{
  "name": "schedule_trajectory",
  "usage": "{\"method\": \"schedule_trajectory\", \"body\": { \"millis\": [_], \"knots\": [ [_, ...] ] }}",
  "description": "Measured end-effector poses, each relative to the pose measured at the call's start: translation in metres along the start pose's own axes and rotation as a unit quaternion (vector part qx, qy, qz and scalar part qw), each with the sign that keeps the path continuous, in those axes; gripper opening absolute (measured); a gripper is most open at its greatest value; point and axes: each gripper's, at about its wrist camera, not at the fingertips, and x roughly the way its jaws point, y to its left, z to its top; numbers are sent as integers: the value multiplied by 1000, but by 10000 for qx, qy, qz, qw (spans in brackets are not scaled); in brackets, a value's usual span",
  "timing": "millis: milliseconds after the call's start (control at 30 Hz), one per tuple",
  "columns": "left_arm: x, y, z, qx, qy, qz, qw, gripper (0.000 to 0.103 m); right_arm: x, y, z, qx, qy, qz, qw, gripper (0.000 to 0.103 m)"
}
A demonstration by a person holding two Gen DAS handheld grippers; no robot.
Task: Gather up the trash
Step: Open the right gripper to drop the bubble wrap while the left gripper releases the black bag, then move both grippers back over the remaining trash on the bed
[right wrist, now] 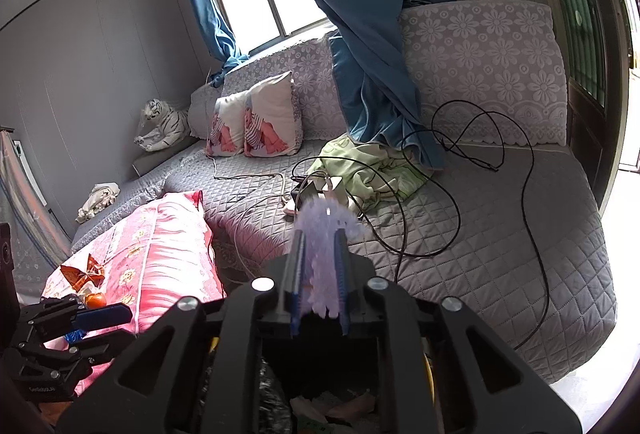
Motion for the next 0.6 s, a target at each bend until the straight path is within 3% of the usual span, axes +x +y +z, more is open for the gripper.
{"method": "schedule_trajectory", "body": {
  "millis": [233, 467, 600],
  "knots": [
    [-5, 15, -2, -331, -15, -13, 9995, 47, -3, -2, 1, 41, -51, 8, 10000, 33],
    [-23, 41, -4, -650, -241, 278, 9972, 62, -1, 6, 1, -60, -43, 20, 10000, 33],
    [-42, 59, -5, -793, -487, 625, 9937, 69, 2, 15, 3, -112, -38, 78, 9999, 33]
  ]
}}
